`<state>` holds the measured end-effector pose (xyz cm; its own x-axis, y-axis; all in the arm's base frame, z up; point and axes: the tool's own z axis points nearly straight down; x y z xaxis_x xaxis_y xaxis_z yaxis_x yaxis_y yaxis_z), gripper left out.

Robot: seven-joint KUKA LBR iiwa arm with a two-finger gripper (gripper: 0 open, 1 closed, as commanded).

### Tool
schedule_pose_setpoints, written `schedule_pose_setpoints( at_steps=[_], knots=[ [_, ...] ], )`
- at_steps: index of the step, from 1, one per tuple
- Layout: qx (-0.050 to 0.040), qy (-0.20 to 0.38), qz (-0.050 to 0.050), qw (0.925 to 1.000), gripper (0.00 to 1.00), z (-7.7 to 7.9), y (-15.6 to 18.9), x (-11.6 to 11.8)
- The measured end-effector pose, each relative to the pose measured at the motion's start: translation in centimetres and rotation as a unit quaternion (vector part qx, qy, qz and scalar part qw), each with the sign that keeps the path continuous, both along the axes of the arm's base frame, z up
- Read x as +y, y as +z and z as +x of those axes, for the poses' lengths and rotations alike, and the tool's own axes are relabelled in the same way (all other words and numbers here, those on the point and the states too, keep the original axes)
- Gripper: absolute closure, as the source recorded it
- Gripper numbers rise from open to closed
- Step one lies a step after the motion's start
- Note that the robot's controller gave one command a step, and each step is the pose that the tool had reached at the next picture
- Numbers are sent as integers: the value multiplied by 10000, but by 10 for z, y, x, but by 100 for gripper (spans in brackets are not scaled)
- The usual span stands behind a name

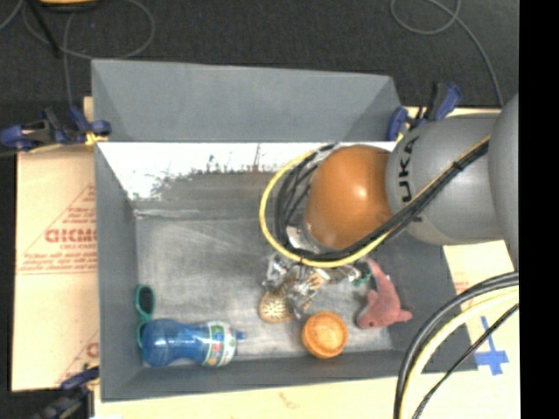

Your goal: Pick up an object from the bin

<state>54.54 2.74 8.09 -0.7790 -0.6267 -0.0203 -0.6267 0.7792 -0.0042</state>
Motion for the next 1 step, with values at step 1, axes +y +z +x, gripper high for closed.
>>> schedule_pose_setpoints(
  at_steps=[1],
  knots=[
    [78,150,-40,9998,100,12,112,4]
  ],
)
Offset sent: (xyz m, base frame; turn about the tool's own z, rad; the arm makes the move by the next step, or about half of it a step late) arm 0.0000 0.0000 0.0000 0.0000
